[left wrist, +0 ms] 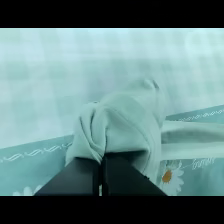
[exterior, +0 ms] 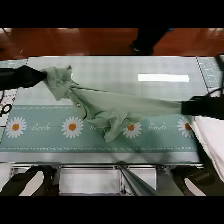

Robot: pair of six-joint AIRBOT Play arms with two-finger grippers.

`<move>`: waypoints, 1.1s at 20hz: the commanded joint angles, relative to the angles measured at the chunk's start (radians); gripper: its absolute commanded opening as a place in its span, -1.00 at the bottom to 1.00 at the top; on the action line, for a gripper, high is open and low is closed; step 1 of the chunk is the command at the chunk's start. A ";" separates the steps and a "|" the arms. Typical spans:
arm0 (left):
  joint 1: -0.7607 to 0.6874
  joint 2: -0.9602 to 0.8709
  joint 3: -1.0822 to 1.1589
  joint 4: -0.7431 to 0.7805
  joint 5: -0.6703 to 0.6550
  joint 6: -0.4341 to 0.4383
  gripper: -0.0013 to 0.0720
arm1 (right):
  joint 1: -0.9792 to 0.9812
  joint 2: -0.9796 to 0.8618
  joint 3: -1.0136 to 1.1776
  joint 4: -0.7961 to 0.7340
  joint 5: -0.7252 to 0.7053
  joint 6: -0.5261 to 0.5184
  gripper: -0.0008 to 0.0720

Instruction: Fold the shirts.

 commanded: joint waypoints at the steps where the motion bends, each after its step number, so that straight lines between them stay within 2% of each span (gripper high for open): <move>1: -0.001 -0.246 -0.038 -0.138 0.098 0.069 -0.90 | -0.001 -0.188 -0.075 -0.017 -0.210 0.023 -0.91; 5: -0.001 -0.503 0.049 -0.238 0.152 0.102 -0.90 | -0.140 -0.444 -0.039 0.126 -0.402 0.005 -0.91; 7: -0.001 -0.574 0.083 -0.239 0.151 0.101 -0.90 | -0.232 -0.549 0.003 0.242 -0.444 -0.068 -0.91; 8: -0.001 -0.592 0.088 -0.239 0.153 0.098 -0.82 | -0.267 -0.591 0.024 0.291 -0.455 -0.106 -0.91; 9: -0.002 -0.605 0.088 -0.238 0.133 0.089 0.10 | -0.293 -0.627 0.044 0.327 -0.458 -0.133 -0.91; 10: 0.001 -0.612 0.091 -0.224 0.090 0.084 0.43 | -0.312 -0.653 0.061 0.350 -0.458 -0.156 -0.91; 11: 0.014 -0.612 0.105 -0.171 0.066 0.074 0.43 | -0.327 -0.672 0.076 0.367 -0.457 -0.171 -0.91; 13: 0.061 -0.604 0.127 -0.087 -0.020 -0.023 0.43 | -0.348 -0.690 0.094 0.377 -0.459 -0.178 -0.91; 17: 0.147 -0.499 0.078 -0.028 -0.157 -0.023 0.42 | -0.353 -0.689 0.094 0.383 -0.448 -0.212 -0.91; 19: 0.131 -0.400 -0.043 -0.029 -0.152 -0.009 0.42 | -0.353 -0.689 0.094 0.401 -0.440 -0.233 -0.91; 22: 0.034 -0.255 -0.270 -0.029 -0.106 -0.007 0.42 | -0.353 -0.689 0.094 0.417 -0.434 -0.240 -0.91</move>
